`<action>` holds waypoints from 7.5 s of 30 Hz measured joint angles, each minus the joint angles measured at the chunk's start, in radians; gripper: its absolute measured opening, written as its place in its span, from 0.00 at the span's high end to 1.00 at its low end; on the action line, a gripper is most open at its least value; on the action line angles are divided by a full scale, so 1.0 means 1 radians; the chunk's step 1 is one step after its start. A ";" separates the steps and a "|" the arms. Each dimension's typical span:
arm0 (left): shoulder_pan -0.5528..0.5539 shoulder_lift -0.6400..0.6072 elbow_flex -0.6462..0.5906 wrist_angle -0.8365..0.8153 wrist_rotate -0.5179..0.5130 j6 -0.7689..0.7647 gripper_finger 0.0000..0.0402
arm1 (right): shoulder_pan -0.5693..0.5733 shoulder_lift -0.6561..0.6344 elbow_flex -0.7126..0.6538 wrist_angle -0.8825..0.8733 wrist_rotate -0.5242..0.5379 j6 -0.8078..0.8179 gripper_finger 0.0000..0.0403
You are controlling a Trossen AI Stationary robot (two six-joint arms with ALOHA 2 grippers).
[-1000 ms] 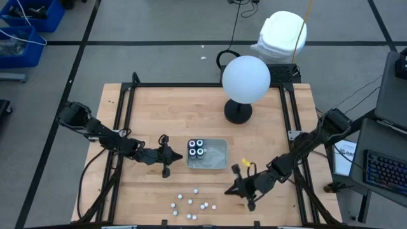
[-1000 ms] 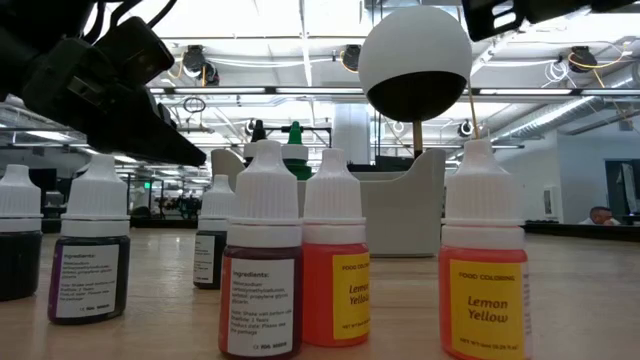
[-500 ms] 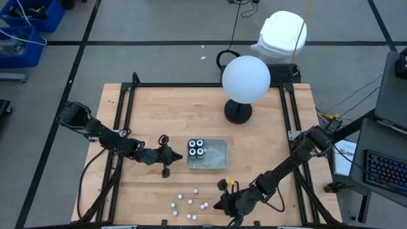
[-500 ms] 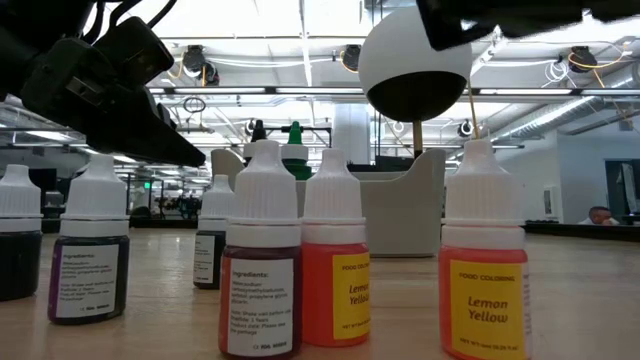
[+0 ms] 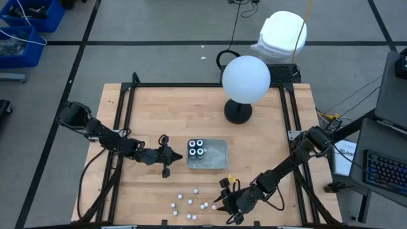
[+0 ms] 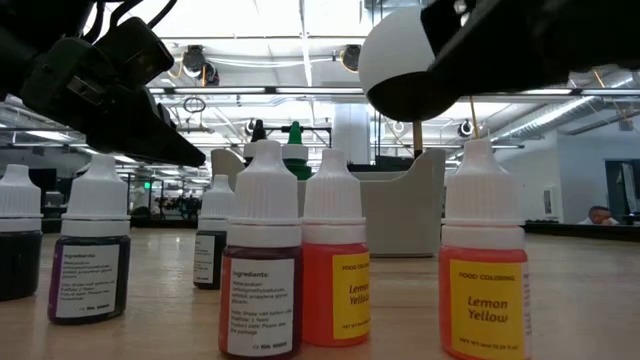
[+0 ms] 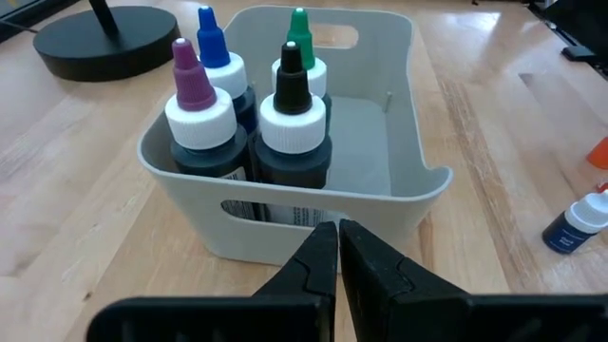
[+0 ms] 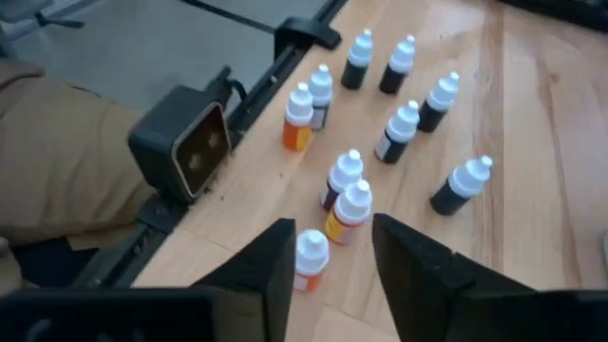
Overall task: Pick & Place food coloring
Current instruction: Put the small yellow food coloring bottle into the gray bin, then put the small violet food coloring bottle into the gray bin
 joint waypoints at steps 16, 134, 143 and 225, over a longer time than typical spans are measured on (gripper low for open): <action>0.000 0.000 0.000 -0.002 0.000 -0.001 0.94 | 0.000 0.081 0.000 0.100 -0.050 0.059 0.64; 0.002 0.000 0.000 -0.030 -0.019 -0.047 0.94 | -0.466 -0.126 -0.197 0.103 -0.003 0.042 0.86; 0.002 0.000 0.000 -0.030 -0.019 -0.041 0.94 | -0.476 -0.125 -0.197 0.042 -0.003 0.054 0.86; 0.002 0.000 0.000 -0.031 -0.026 -0.074 0.94 | -0.236 -0.829 -0.513 0.005 0.043 -0.159 0.98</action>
